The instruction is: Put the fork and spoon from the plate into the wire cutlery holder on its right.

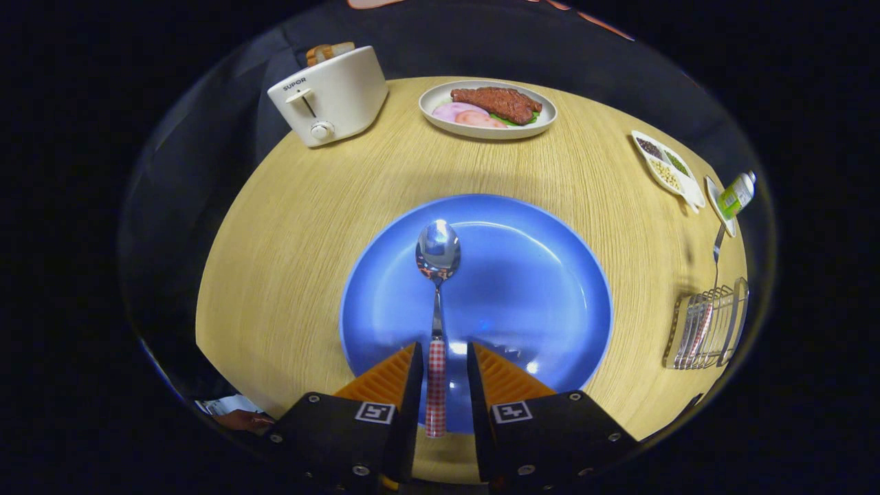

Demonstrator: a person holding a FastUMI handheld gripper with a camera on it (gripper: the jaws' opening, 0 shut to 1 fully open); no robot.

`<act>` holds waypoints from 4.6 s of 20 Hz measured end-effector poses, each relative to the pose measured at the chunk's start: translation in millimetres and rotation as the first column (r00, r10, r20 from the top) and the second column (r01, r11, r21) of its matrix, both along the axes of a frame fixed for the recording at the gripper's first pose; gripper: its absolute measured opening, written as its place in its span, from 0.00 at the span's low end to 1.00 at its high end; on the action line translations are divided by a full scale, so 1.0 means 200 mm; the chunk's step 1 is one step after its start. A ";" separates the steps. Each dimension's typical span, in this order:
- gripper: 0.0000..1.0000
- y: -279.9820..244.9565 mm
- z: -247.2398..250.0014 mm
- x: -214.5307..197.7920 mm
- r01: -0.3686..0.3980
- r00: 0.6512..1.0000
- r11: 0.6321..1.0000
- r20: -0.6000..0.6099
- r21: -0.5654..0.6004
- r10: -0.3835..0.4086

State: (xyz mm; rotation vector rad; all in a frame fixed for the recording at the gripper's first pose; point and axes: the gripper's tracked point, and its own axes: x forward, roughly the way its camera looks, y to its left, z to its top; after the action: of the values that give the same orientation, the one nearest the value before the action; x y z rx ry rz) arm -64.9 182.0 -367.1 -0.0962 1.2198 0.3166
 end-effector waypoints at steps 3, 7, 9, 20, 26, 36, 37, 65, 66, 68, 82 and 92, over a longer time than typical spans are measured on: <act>0.23 0.00 -0.02 0.00 0.013 0.999 1.000 -0.031 -0.006 -0.013; 0.12 0.00 -0.03 -0.01 0.019 0.997 1.000 -0.070 0.004 -0.018; 0.09 -0.02 -0.01 -0.02 0.021 0.997 1.000 -0.073 0.023 -0.019; 0.09 -0.58 0.38 0.04 0.136 0.990 0.991 0.024 -0.010 -0.136; 0.09 -0.96 0.53 0.01 0.199 0.980 0.978 0.044 -0.066 -0.196; 0.09 -1.45 0.64 -0.03 0.188 0.977 0.965 -0.068 -0.182 -0.203; 0.09 -1.47 0.64 -0.03 0.176 0.976 0.966 -0.092 -0.187 -0.196; 0.10 -1.47 0.41 0.04 0.068 0.836 0.986 -0.531 -0.155 -0.141; 0.10 -1.46 0.42 0.05 0.074 0.841 0.986 -0.522 -0.149 -0.142; 0.12 -1.45 0.43 0.07 0.099 0.852 0.987 -0.502 -0.130 -0.151; 0.31 -1.46 0.87 0.42 0.317 0.944 0.944 0.065 0.094 -0.323; 0.63 -1.55 1.50 0.56 0.295 0.693 0.925 0.614 0.238 -0.379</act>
State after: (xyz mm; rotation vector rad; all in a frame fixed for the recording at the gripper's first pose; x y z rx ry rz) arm 47.1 -128.6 -67.6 0.1229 0.4920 0.0132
